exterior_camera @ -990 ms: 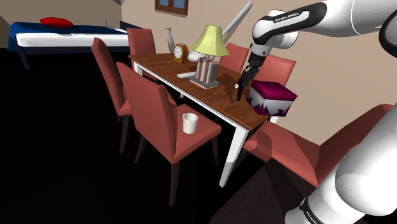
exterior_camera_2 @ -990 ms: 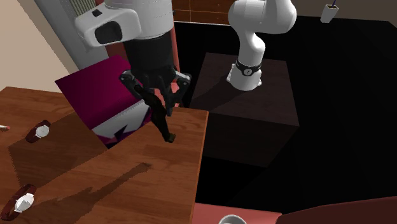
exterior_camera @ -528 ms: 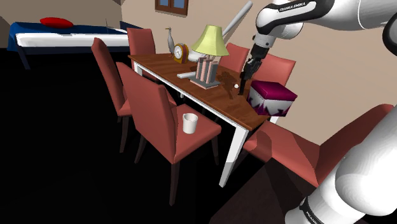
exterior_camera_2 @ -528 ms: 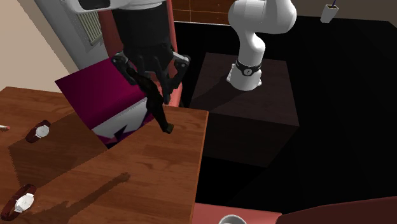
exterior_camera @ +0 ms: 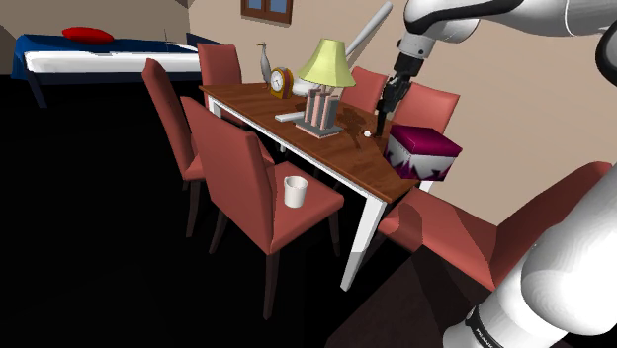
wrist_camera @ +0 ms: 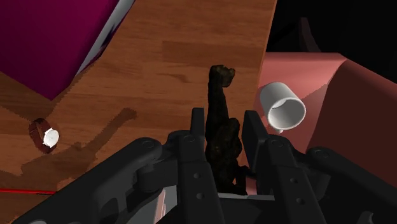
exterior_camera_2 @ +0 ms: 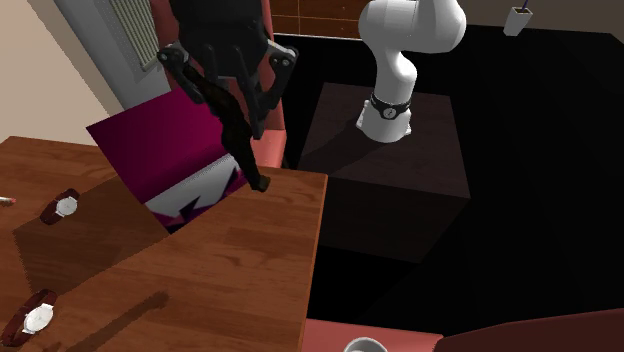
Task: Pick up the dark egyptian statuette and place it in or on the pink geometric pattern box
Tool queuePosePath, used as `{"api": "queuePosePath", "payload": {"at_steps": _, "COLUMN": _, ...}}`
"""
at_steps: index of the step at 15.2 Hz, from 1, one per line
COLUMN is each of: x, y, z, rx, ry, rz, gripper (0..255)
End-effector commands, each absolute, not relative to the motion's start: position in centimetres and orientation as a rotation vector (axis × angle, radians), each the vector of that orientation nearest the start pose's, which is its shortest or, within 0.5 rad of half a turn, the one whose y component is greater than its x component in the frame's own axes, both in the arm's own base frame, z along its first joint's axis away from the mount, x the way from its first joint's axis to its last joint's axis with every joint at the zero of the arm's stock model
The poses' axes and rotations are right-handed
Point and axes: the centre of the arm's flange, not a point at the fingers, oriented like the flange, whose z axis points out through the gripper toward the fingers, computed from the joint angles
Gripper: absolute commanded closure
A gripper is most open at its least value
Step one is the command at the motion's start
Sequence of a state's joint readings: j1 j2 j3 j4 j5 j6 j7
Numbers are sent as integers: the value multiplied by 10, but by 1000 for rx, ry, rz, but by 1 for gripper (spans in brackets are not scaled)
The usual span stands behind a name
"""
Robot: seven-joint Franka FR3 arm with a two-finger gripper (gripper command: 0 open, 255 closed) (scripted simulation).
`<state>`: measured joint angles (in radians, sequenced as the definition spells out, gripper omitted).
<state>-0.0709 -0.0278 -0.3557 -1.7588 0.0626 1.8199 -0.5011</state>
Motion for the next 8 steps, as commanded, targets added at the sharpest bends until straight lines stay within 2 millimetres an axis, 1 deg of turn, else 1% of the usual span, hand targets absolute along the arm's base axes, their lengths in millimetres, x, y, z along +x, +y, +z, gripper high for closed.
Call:
{"api": "queuePosePath", "payload": {"at_steps": 1, "x": 515, "y": -231, "z": 582, "rx": -3111, "ry": -96, "rz": -170, "gripper": 255}}
{"api": "queuePosePath", "payload": {"at_steps": 8, "x": 515, "y": -231, "z": 619, "rx": -3111, "ry": -96, "rz": -170, "gripper": 255}}
